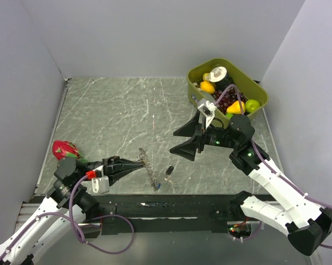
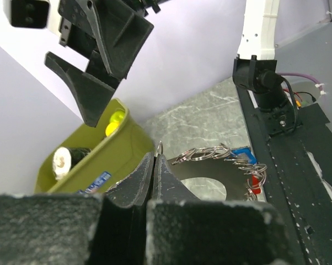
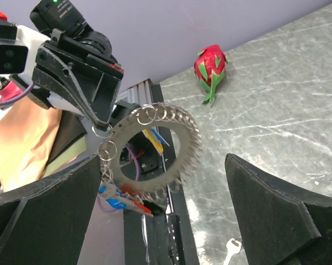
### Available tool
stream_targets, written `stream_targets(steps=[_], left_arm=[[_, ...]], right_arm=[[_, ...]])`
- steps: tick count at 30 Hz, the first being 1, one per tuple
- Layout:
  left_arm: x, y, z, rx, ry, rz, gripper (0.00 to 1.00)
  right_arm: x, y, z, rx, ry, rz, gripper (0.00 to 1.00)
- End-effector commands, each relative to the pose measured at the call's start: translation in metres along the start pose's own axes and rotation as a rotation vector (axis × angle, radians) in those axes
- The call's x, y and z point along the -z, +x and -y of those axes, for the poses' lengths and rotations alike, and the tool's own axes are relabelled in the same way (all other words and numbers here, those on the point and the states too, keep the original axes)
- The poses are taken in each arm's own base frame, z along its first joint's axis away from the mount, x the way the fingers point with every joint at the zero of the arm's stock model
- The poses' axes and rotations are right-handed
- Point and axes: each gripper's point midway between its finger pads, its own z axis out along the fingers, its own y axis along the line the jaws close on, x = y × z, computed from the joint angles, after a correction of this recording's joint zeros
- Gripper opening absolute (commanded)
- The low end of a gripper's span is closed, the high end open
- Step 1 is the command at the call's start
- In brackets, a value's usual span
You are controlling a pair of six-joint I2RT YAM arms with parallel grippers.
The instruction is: Put the keys on the keyring
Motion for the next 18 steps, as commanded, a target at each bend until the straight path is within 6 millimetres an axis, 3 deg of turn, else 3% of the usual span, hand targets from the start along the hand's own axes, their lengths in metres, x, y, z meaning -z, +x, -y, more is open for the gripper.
stream_targets(steps=[1, 13, 18], left_arm=[[-0.005, -0.018, -0.013, -0.026, -0.010, 0.027, 0.01], [-0.017, 0.006, -0.018, 0.173, -0.017, -0.022, 0.01], [-0.017, 0.027, -0.013, 0.203, -0.021, -0.056, 0.01]], right_arm=[[-0.001, -0.013, -0.005, 0.044, -0.033, 0.023, 1.00], [-0.005, 0.009, 0.005, 0.017, -0.019, -0.042, 0.99], [-0.008, 0.026, 0.013, -0.011, -0.012, -0.078, 1.00]])
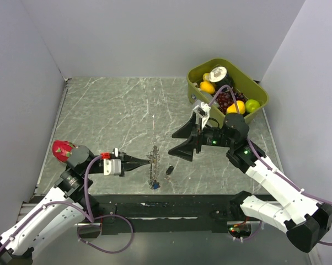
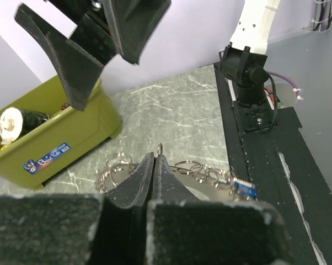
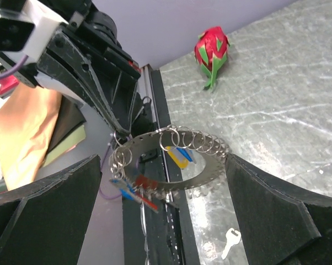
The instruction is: Put the keys on the keyring
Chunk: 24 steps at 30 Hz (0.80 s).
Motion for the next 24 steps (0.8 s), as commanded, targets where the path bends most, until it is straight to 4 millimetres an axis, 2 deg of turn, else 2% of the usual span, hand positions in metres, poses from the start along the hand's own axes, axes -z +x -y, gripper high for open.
stream_targets(steps=[1, 4, 15, 21, 22, 24], left_arm=[[-0.003, -0.008, -0.008, -0.038, -0.029, 0.041, 0.01], [-0.003, 0.001, -0.008, -0.022, -0.040, 0.034, 0.01], [-0.012, 0.034, -0.040, 0.069, -0.181, -0.019, 0.01], [-0.015, 0.052, -0.067, 0.140, -0.323, -0.020, 0.01], [-0.015, 0.049, -0.072, 0.134, -0.345, 0.000, 0.01], [-0.011, 0.061, -0.081, 0.177, -0.424, -0.006, 0.01]], right_arm=[[-0.003, 0.011, 0.006, 0.003, -0.004, -0.023, 1.00], [-0.005, 0.020, 0.011, -0.008, 0.006, -0.041, 0.99], [-0.011, 0.043, 0.031, -0.054, 0.048, -0.067, 0.99], [-0.014, 0.055, 0.039, -0.080, 0.060, -0.080, 1.00], [-0.015, 0.056, 0.040, -0.083, 0.060, -0.081, 1.00], [-0.015, 0.060, 0.042, -0.094, 0.064, -0.086, 1.00]])
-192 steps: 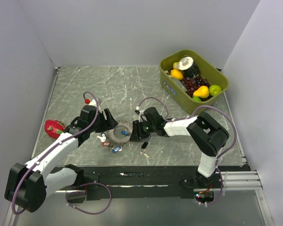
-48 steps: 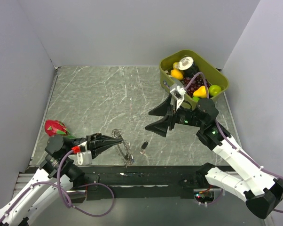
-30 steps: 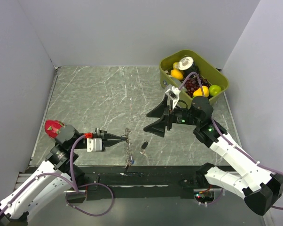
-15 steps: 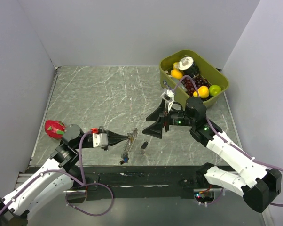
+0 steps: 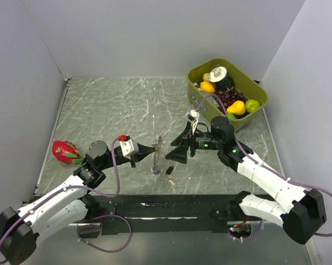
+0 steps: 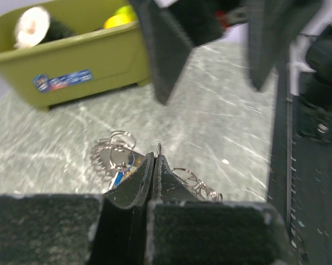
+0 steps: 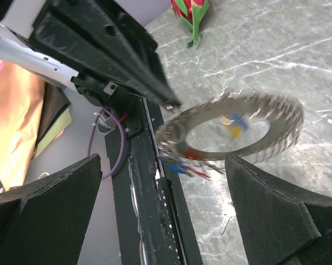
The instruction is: Put the keys on the keyring
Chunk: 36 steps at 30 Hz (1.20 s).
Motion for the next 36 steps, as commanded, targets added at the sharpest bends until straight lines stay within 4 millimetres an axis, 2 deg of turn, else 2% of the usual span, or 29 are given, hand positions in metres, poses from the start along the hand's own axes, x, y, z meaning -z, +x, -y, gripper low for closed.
stream_targets(steps=[1, 2, 3, 5, 7, 8, 9, 11, 13, 15, 17, 18, 28, 33, 34, 36], left_arm=[[-0.003, -0.030, -0.032, 0.005, -0.176, 0.147, 0.01], [-0.001, -0.023, -0.039, 0.070, -0.235, 0.146, 0.01], [0.002, -0.007, -0.040, 0.109, -0.261, 0.127, 0.01], [0.010, 0.012, -0.038, 0.182, -0.304, 0.142, 0.01], [0.019, 0.023, -0.038, 0.224, -0.348, 0.163, 0.01], [0.023, 0.017, -0.036, 0.243, -0.354, 0.207, 0.01], [0.030, 0.034, -0.033, 0.269, -0.378, 0.190, 0.01], [0.040, 0.047, -0.028, 0.298, -0.398, 0.192, 0.01], [0.047, 0.051, -0.028, 0.305, -0.425, 0.191, 0.01], [0.056, 0.065, -0.025, 0.322, -0.449, 0.173, 0.01], [0.063, 0.065, -0.026, 0.323, -0.478, 0.193, 0.01], [0.065, 0.074, -0.025, 0.341, -0.490, 0.166, 0.01], [0.071, 0.086, -0.013, 0.449, -0.481, 0.175, 0.01], [0.069, 0.064, -0.029, 0.381, -0.522, 0.194, 0.01], [0.065, 0.065, -0.032, 0.384, -0.523, 0.173, 0.01], [0.059, 0.054, -0.036, 0.364, -0.510, 0.198, 0.01]], right_arm=[[-0.004, -0.006, -0.001, 0.030, -0.013, 0.036, 1.00], [-0.005, -0.004, 0.000, 0.024, -0.013, 0.032, 0.99], [-0.005, -0.003, 0.001, 0.020, -0.014, 0.031, 1.00], [-0.007, -0.001, 0.003, 0.013, -0.013, 0.029, 1.00], [-0.007, 0.001, 0.004, 0.007, -0.010, 0.025, 1.00], [-0.007, 0.003, 0.005, 0.005, -0.010, 0.023, 1.00], [-0.007, 0.004, 0.006, 0.000, -0.008, 0.023, 1.00], [-0.008, 0.006, 0.007, -0.007, -0.009, 0.017, 1.00], [-0.009, 0.009, 0.008, -0.015, -0.011, 0.014, 1.00], [-0.010, 0.009, 0.008, -0.018, -0.015, 0.016, 1.00], [-0.011, 0.010, 0.009, -0.027, -0.015, 0.011, 1.00], [-0.012, 0.011, 0.009, -0.025, -0.021, 0.012, 1.00], [-0.017, 0.019, 0.014, -0.055, -0.025, -0.011, 1.00], [-0.016, 0.017, 0.013, -0.052, -0.023, -0.003, 1.00], [-0.016, 0.017, 0.013, -0.052, -0.021, -0.005, 1.00], [-0.017, 0.017, 0.013, -0.051, -0.019, -0.005, 1.00]])
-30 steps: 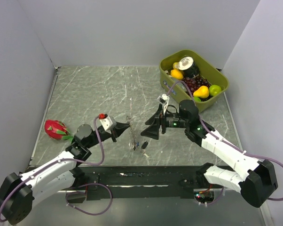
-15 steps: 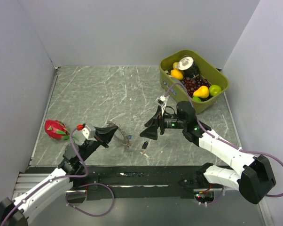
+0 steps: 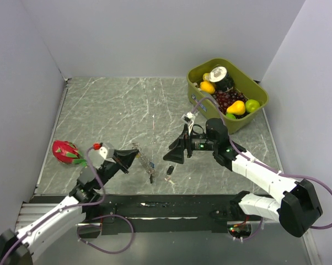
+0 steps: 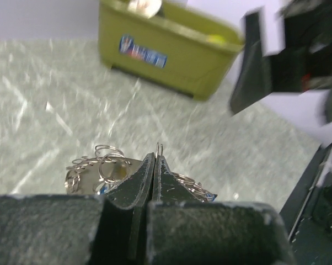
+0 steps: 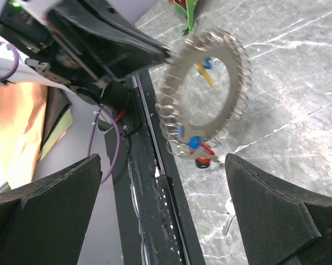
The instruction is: Put the keys on the keyring
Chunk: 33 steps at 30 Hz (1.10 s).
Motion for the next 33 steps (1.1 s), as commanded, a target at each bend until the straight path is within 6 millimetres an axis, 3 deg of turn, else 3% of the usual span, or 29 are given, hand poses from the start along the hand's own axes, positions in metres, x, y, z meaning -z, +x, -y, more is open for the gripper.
stream_targets(steps=[1, 2, 5, 10, 16, 18, 21, 23, 25, 26, 27, 31, 33], left_arm=[[-0.012, 0.016, -0.009, -0.028, -0.018, -0.031, 0.01], [-0.018, 0.010, -0.006, -0.035, -0.004, -0.012, 0.01], [-0.041, 0.016, -0.006, -0.049, 0.012, -0.069, 0.01], [-0.084, -0.008, -0.001, -0.090, 0.037, -0.036, 0.01], [-0.123, -0.024, -0.005, -0.138, 0.026, -0.003, 0.01], [-0.131, -0.022, -0.008, -0.151, 0.020, -0.005, 0.01], [-0.143, 0.004, -0.018, -0.135, 0.003, -0.059, 0.01], [-0.142, 0.015, -0.020, -0.105, 0.004, -0.054, 0.01], [-0.132, 0.051, -0.025, -0.030, 0.002, -0.119, 0.01], [-0.130, 0.049, -0.020, -0.007, 0.017, -0.085, 0.01], [-0.117, 0.071, -0.028, 0.031, -0.028, -0.126, 0.01], [-0.091, 0.088, -0.021, 0.062, -0.062, -0.137, 0.01], [-0.078, 0.095, -0.008, 0.081, -0.035, -0.168, 0.01]], right_arm=[[-0.002, -0.006, -0.005, 0.037, -0.022, 0.025, 1.00], [-0.001, -0.006, -0.004, 0.038, -0.018, 0.026, 1.00], [-0.001, -0.006, -0.005, 0.040, -0.012, 0.028, 1.00], [0.003, -0.005, -0.004, 0.046, 0.005, 0.036, 1.00], [0.004, -0.004, -0.003, 0.049, 0.015, 0.035, 1.00], [0.004, -0.002, -0.002, 0.046, 0.021, 0.034, 1.00], [0.003, 0.001, 0.002, 0.040, 0.025, 0.027, 0.99], [0.003, 0.002, 0.003, 0.042, 0.028, 0.028, 1.00], [0.002, 0.005, 0.006, 0.038, 0.036, 0.024, 1.00], [0.002, 0.007, 0.008, 0.035, 0.041, 0.020, 1.00], [0.003, 0.008, 0.009, 0.034, 0.048, 0.019, 1.00], [0.003, 0.011, 0.009, 0.028, 0.048, 0.015, 1.00], [0.003, 0.014, 0.010, 0.026, 0.050, 0.011, 1.00]])
